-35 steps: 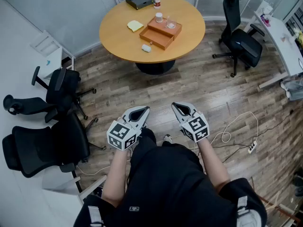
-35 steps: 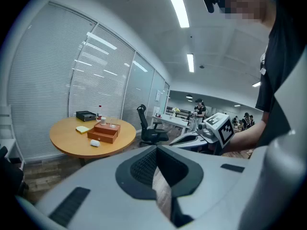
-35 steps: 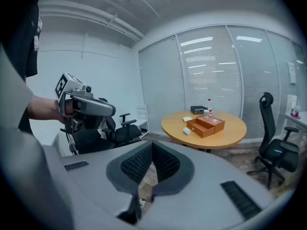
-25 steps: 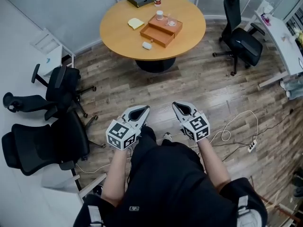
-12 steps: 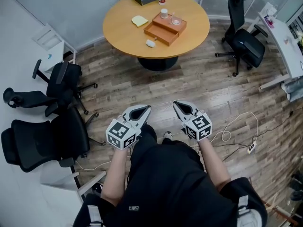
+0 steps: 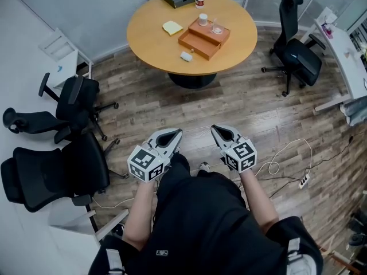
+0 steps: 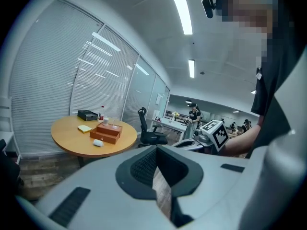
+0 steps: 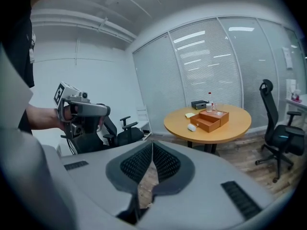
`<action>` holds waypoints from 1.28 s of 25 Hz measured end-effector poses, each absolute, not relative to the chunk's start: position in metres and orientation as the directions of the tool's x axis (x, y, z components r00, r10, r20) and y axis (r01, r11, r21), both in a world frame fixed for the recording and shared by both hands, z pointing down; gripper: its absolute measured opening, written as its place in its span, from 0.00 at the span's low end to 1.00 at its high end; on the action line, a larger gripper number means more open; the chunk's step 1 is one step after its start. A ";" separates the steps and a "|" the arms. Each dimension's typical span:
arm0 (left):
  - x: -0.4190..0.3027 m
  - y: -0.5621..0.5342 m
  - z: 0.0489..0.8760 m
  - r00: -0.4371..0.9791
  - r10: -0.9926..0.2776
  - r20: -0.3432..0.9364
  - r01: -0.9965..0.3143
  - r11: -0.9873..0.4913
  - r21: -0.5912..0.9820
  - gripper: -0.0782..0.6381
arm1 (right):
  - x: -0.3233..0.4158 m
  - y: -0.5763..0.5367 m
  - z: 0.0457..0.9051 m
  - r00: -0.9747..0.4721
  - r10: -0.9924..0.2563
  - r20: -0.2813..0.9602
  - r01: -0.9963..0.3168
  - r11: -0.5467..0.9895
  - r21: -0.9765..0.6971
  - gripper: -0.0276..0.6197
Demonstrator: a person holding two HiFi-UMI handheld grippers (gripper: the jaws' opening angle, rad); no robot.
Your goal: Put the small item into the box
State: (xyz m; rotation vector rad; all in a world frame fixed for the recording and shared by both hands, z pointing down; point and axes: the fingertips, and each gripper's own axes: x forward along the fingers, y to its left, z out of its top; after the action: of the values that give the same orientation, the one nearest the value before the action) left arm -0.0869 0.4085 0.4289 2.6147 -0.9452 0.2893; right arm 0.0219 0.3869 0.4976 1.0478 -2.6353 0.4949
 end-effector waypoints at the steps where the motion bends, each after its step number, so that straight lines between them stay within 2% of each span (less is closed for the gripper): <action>1: -0.089 0.406 0.428 0.761 -0.576 0.298 -0.645 -0.721 0.254 0.12 | 0.021 0.384 0.498 -0.701 -0.615 0.361 -0.704 0.676 -0.216 0.05; 16: -0.132 0.350 0.430 0.792 -0.536 0.293 -0.607 -0.747 0.273 0.12 | -0.022 0.338 0.505 -0.669 -0.635 0.386 -0.733 0.649 -0.204 0.05; 22: -0.159 0.324 0.438 0.802 -0.519 0.297 -0.592 -0.756 0.278 0.12 | -0.043 0.320 0.506 -0.696 -0.628 0.349 -0.715 0.650 -0.257 0.05; 32: -0.204 0.287 0.449 0.826 -0.477 0.298 -0.554 -0.784 0.281 0.12 | -0.076 0.288 0.511 -0.646 -0.677 0.353 -0.759 0.618 -0.205 0.05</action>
State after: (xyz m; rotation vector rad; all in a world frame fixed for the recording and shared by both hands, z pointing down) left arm -0.2036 0.2874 0.4490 2.6507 -0.7764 0.2998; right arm -0.0762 0.2879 0.5108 1.1769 -2.6025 0.4960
